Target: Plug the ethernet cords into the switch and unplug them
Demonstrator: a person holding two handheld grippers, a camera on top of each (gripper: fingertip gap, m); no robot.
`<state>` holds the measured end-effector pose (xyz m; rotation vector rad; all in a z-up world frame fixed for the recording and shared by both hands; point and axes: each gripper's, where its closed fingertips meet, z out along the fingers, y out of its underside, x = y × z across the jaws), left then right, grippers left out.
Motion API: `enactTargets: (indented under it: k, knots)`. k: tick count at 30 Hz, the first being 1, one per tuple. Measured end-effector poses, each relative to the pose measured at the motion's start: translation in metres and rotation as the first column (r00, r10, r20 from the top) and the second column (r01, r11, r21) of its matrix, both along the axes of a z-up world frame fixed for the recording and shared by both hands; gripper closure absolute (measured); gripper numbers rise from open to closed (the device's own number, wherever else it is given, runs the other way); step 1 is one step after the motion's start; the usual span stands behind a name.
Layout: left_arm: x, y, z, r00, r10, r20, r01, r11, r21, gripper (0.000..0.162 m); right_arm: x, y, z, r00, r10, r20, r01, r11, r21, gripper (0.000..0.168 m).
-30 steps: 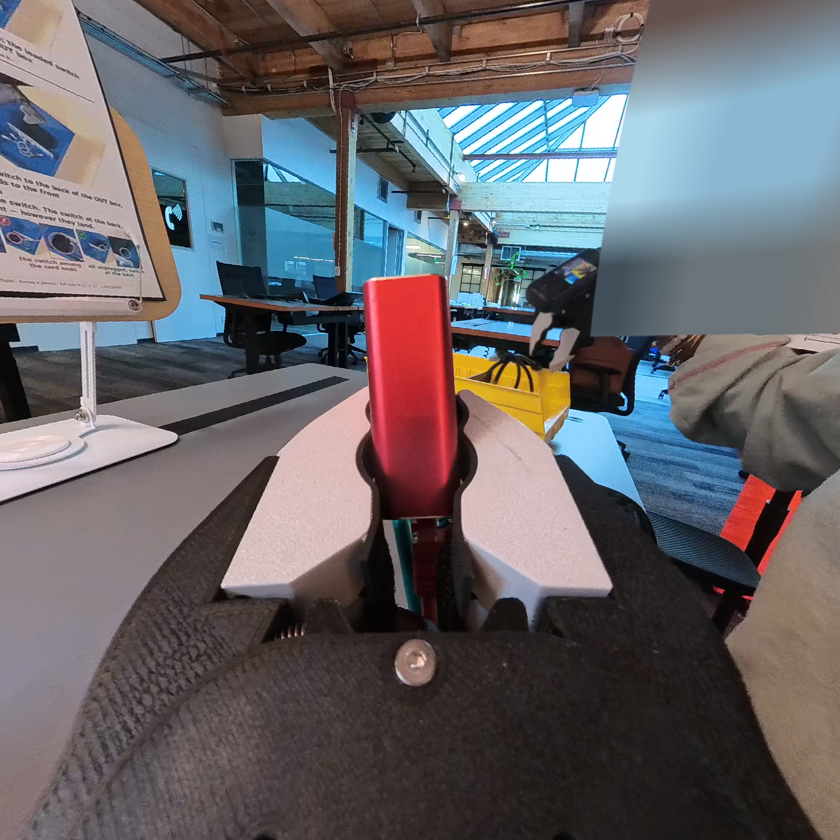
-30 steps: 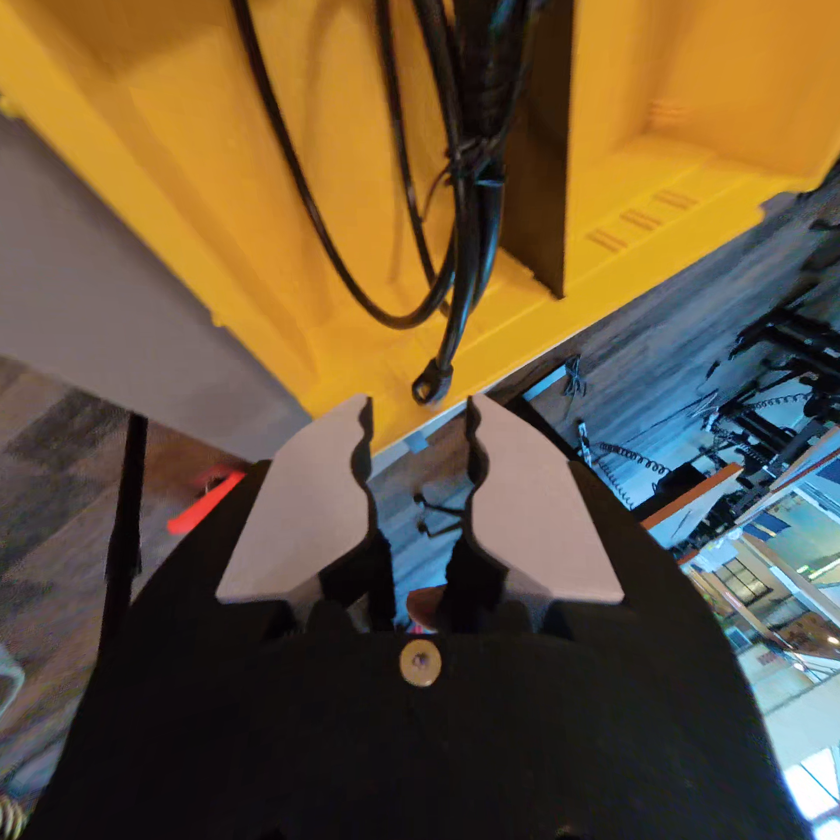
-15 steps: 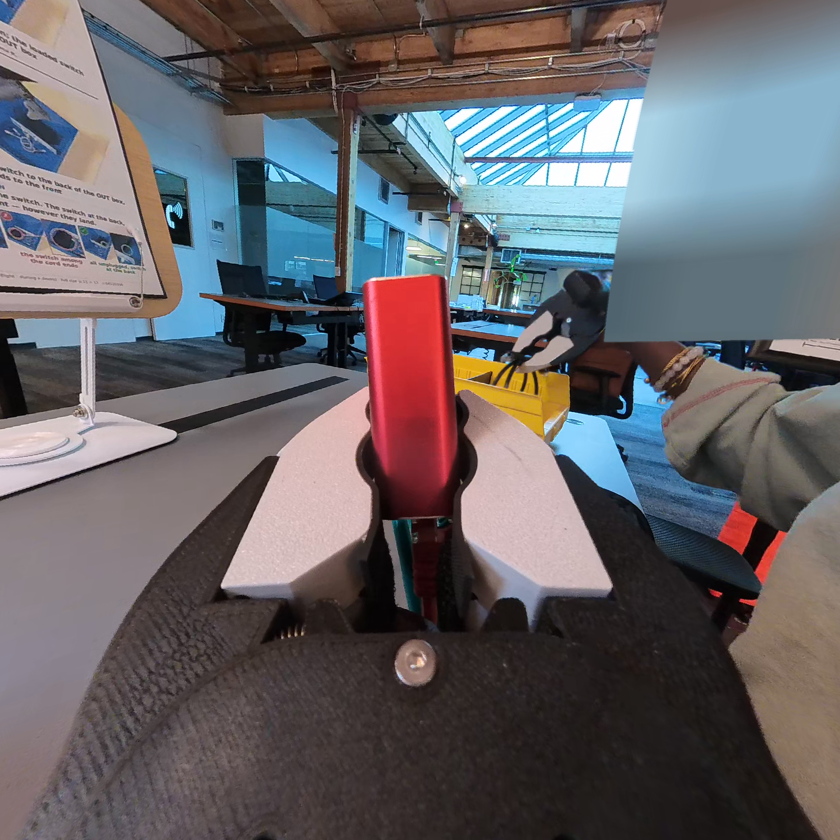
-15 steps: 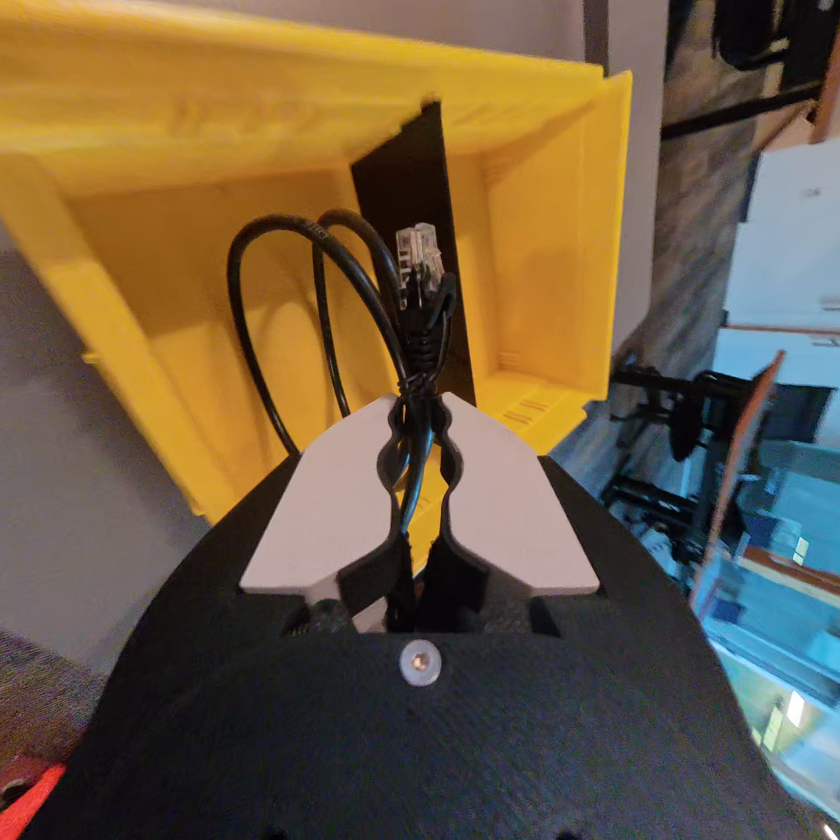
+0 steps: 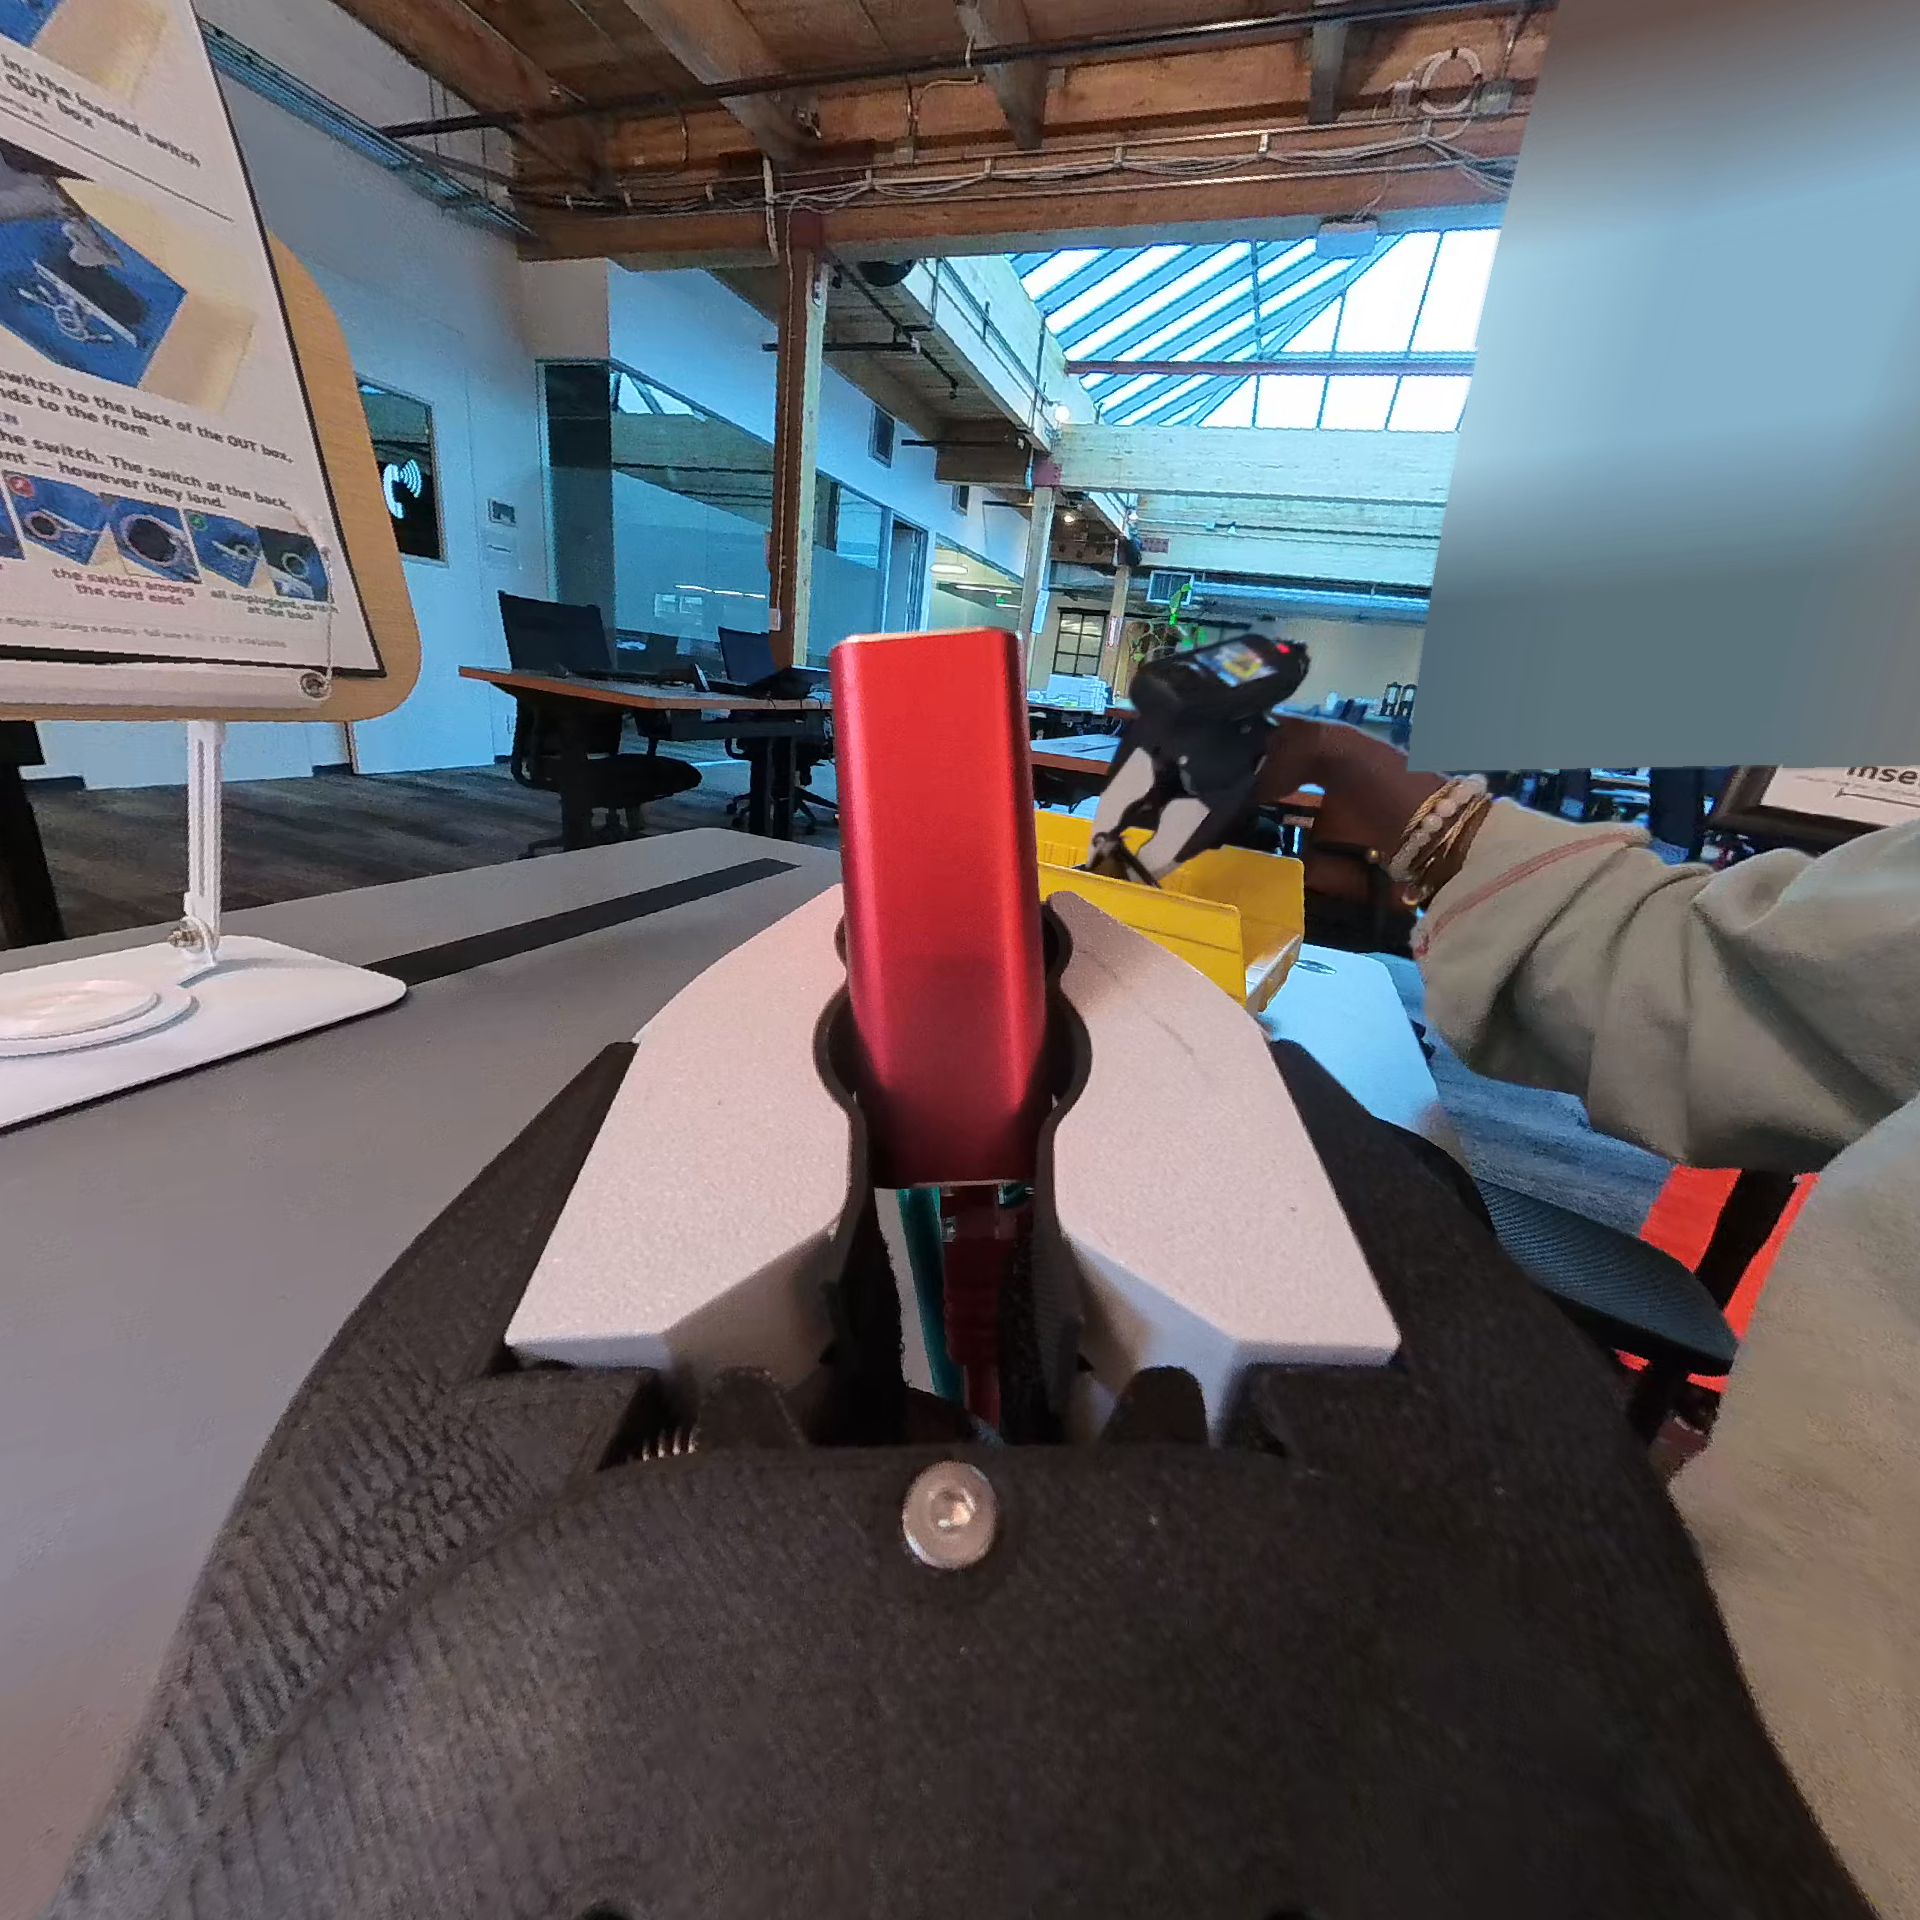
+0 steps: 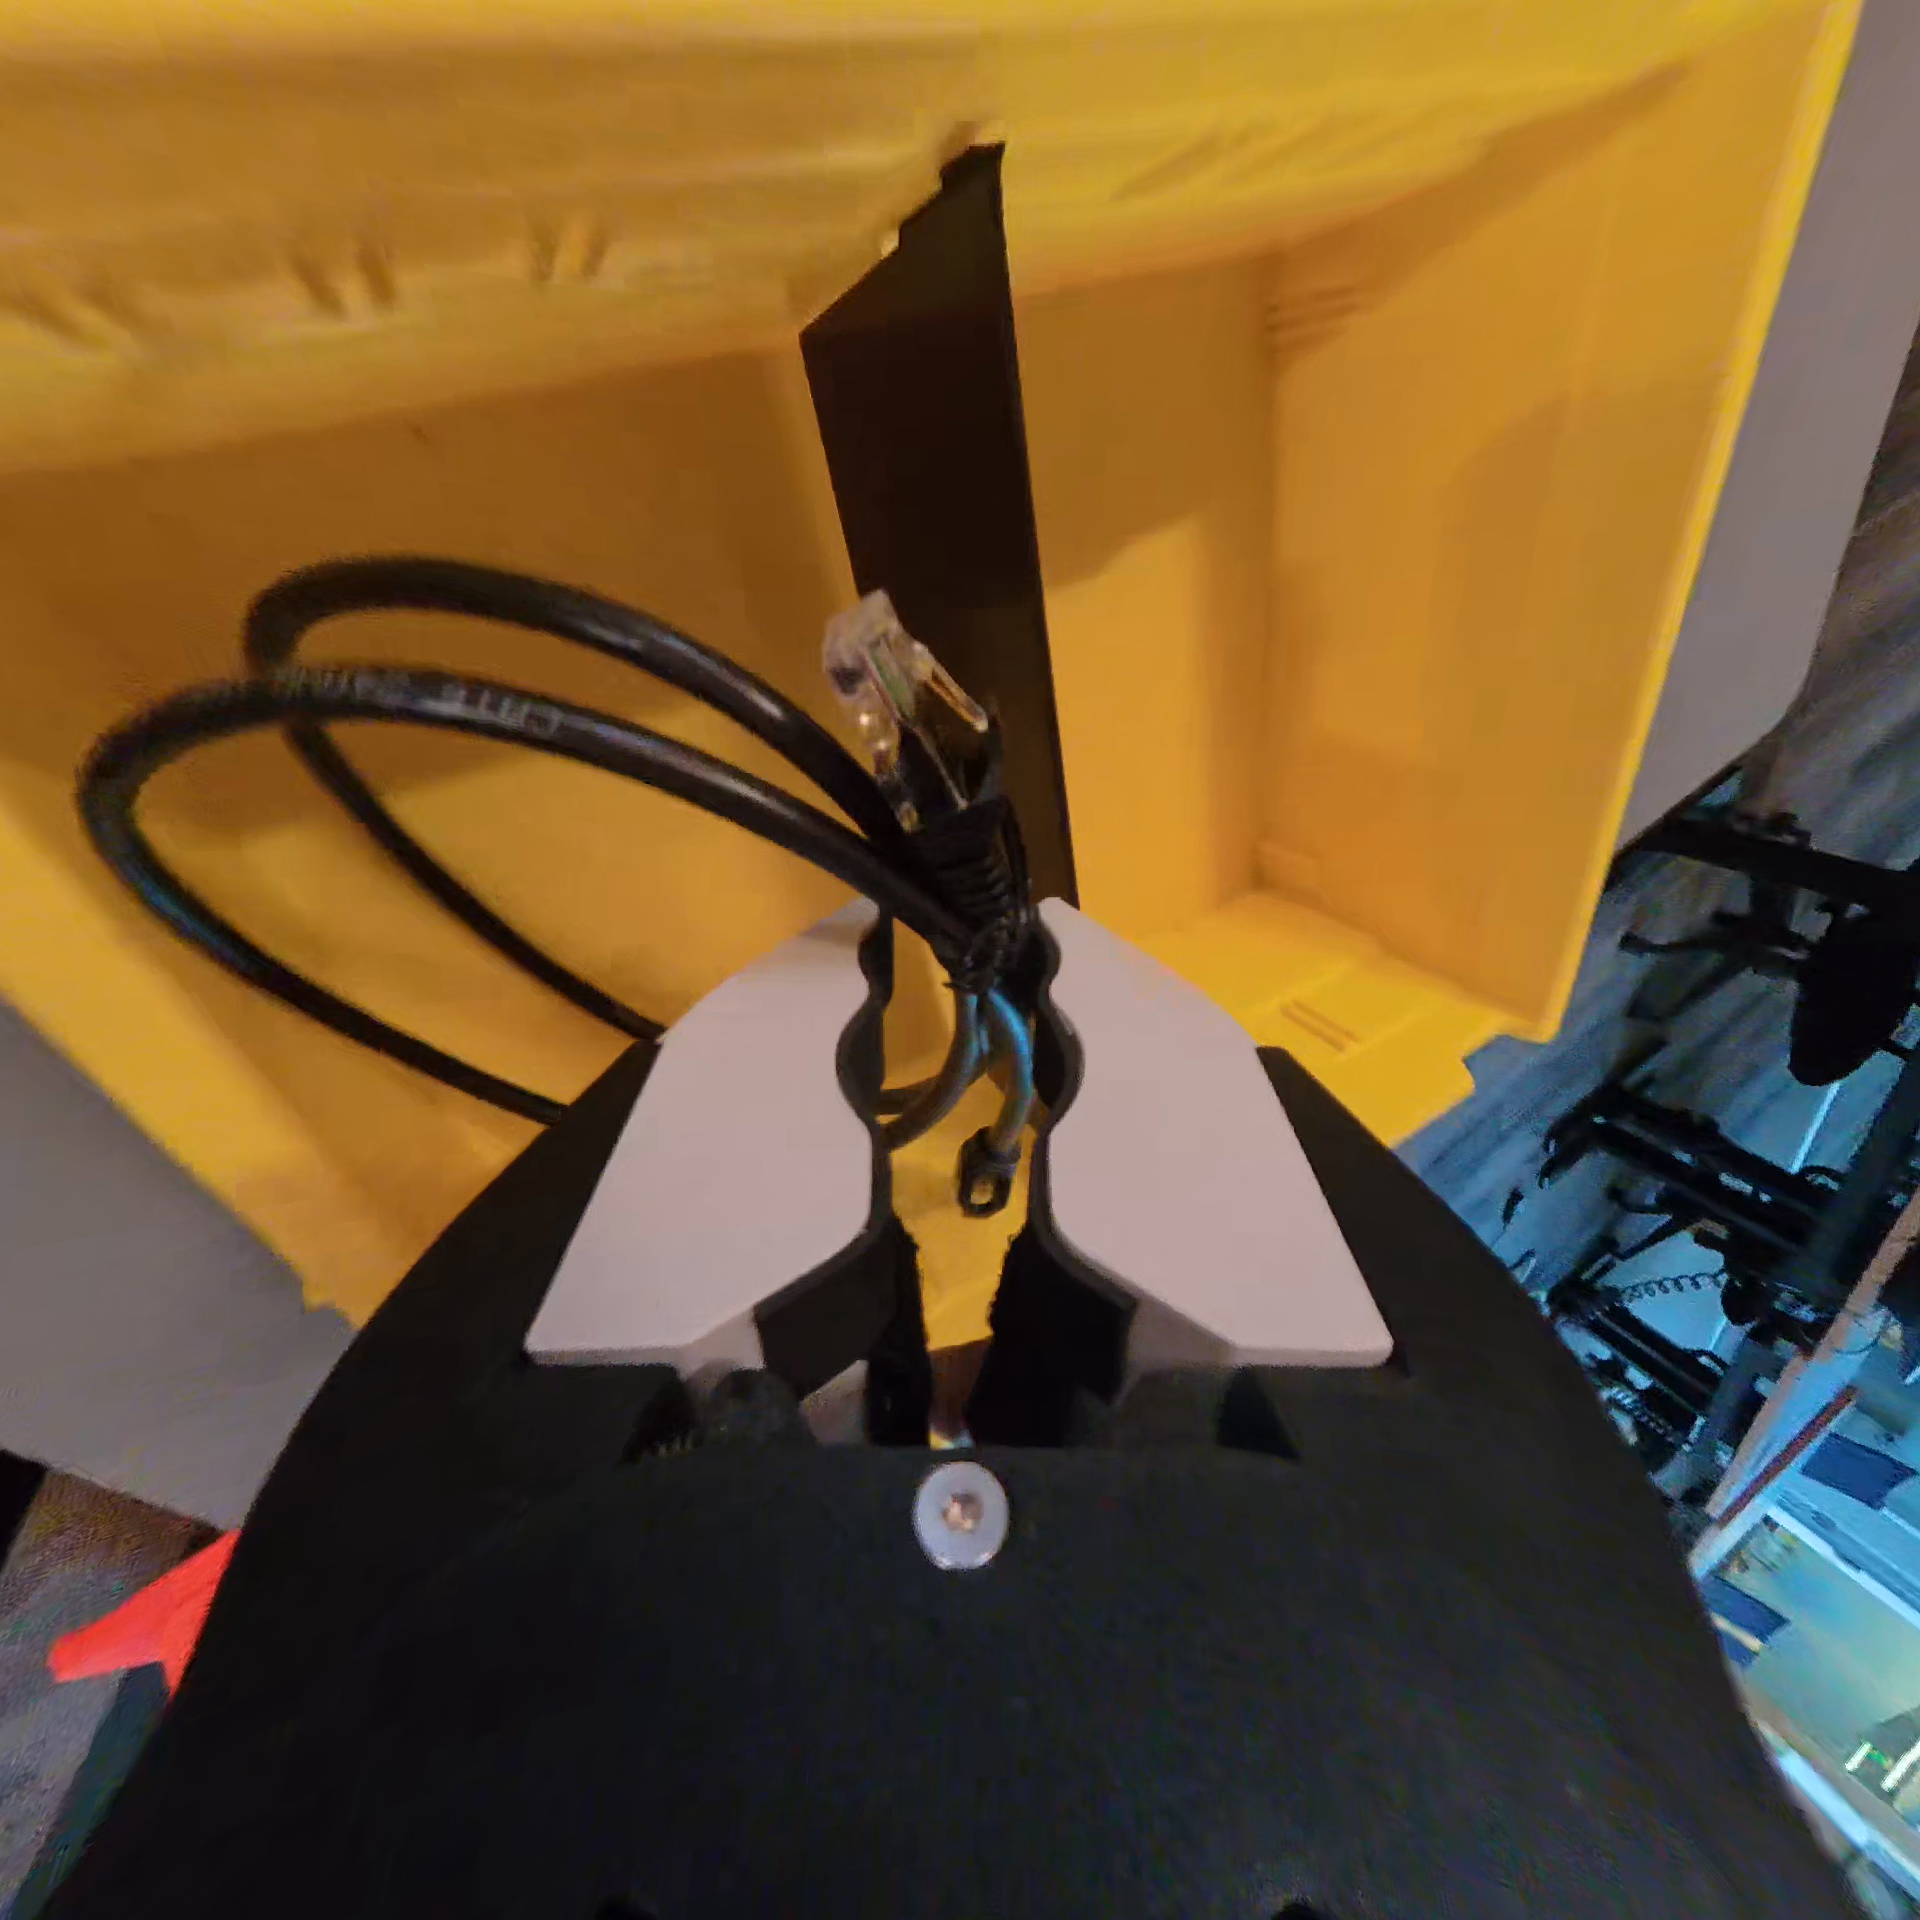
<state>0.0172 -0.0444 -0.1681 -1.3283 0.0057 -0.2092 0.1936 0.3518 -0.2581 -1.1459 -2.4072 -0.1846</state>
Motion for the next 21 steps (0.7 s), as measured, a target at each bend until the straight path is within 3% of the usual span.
enactTargets:
  k: [5,10,12,13,15,17,19,21]
  knots:
    - [0.000,0.000,0.000,1.000,-0.001,0.006,0.001,1.000,0.003,0.133,0.002,0.001,-0.007,0.993,-0.113,-0.025,0.111,0.993,-0.045,0.130]
    - [0.000,0.000,0.000,1.000,-0.002,0.005,0.002,1.000,0.004,0.133,-0.012,-0.013,0.038,0.918,-0.178,-0.355,0.153,0.983,-0.098,0.114]
    - [0.000,0.000,0.000,1.000,-0.003,0.005,0.003,1.000,0.004,0.133,-0.028,-0.047,0.063,0.837,-0.177,-0.518,0.089,0.978,-0.191,0.115]
    - [0.000,0.000,0.000,1.000,-0.004,0.005,0.004,1.000,0.003,0.133,-0.040,-0.078,0.076,0.786,-0.165,-0.596,-0.009,0.961,-0.278,0.116]
    - [0.001,0.000,-0.001,1.000,-0.007,0.001,0.007,1.000,0.002,0.133,-0.058,-0.158,0.101,0.677,-0.135,-0.724,-0.299,0.848,-0.437,0.121]
    - [0.003,0.000,-0.001,1.000,-0.014,-0.004,0.014,1.000,0.005,0.133,-0.065,-0.231,0.119,0.590,-0.117,-0.799,-0.545,0.673,-0.500,0.125]
    - [0.007,0.001,-0.002,0.999,-0.031,-0.015,0.031,1.000,0.001,0.133,-0.072,-0.285,0.125,0.547,-0.129,-0.827,-0.676,0.515,-0.527,0.126]
    - [0.013,0.000,-0.001,0.998,-0.061,-0.032,0.061,0.998,0.006,0.133,-0.081,-0.326,0.122,0.558,-0.130,-0.820,-0.736,0.379,-0.561,0.119]
